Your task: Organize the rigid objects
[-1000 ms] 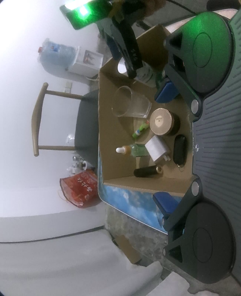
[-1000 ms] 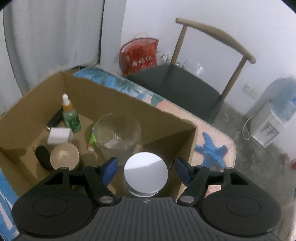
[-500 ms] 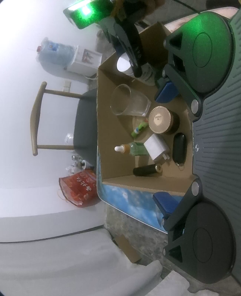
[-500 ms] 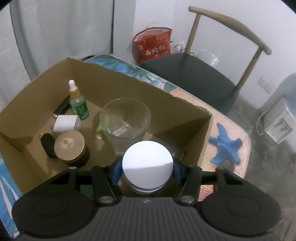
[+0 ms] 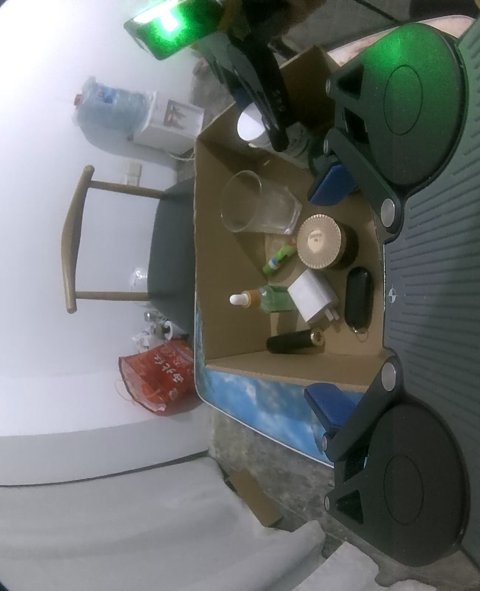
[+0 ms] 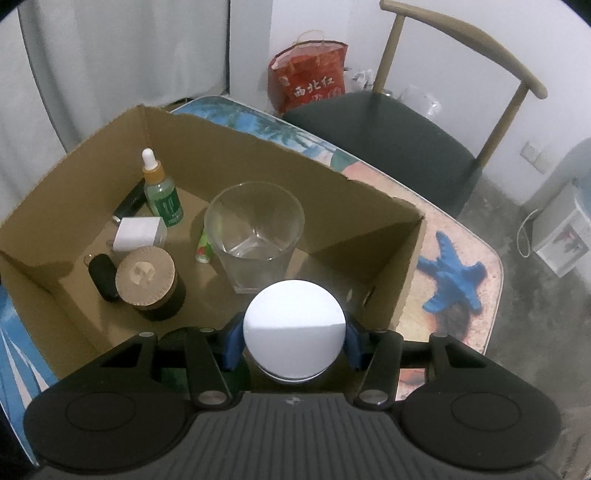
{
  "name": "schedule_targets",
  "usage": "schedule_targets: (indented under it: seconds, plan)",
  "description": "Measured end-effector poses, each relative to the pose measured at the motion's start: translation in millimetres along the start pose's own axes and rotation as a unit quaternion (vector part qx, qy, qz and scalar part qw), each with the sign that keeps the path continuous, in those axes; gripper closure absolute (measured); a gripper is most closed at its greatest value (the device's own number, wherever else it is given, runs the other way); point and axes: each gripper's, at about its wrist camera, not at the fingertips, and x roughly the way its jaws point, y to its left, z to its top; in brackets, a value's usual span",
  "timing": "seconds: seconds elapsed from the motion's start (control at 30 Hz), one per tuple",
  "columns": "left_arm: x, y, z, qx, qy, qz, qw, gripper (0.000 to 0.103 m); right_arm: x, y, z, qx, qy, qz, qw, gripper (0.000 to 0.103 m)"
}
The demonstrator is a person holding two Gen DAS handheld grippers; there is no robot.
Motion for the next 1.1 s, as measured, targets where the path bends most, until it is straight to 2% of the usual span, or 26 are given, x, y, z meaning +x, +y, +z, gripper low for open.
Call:
schedule_targets:
  seconds: [0.2,0.27,0.33,0.47,0.57,0.67,0.8,1.1]
  plan:
    - [-1,0,0,0.003,-0.001,0.0,1.0,0.0,0,4,1,-0.011,0.006,-0.013,1.0,0.044]
    - [-1,0,-1,0.002,-0.001,0.001,1.0,0.0,-4,8,3,-0.021,0.0,-0.017,1.0,0.021]
    - [-1,2,0,0.002,-0.001,0.0,1.0,0.0,-12,12,6,-0.033,-0.019,-0.027,0.999,0.013]
    - [-3,3,0,0.002,-0.004,0.002,1.0,0.0,-22,19,23,-0.048,-0.049,-0.025,0.997,0.012]
    - [-4,5,0,0.001,-0.005,0.003,1.0,0.0,-16,25,37,-0.05,-0.052,-0.017,0.997,0.012]
    - [-5,7,0,0.0,-0.005,0.007,1.0,0.0,0,31,52,-0.045,-0.036,0.003,0.998,0.012]
    - [-6,10,0,-0.001,-0.006,0.01,0.9999,0.0,28,29,69,-0.01,-0.001,0.019,1.0,0.012]
    - [-6,12,0,-0.003,-0.004,0.011,0.9999,0.0,59,26,80,0.029,0.044,0.016,0.998,0.012]
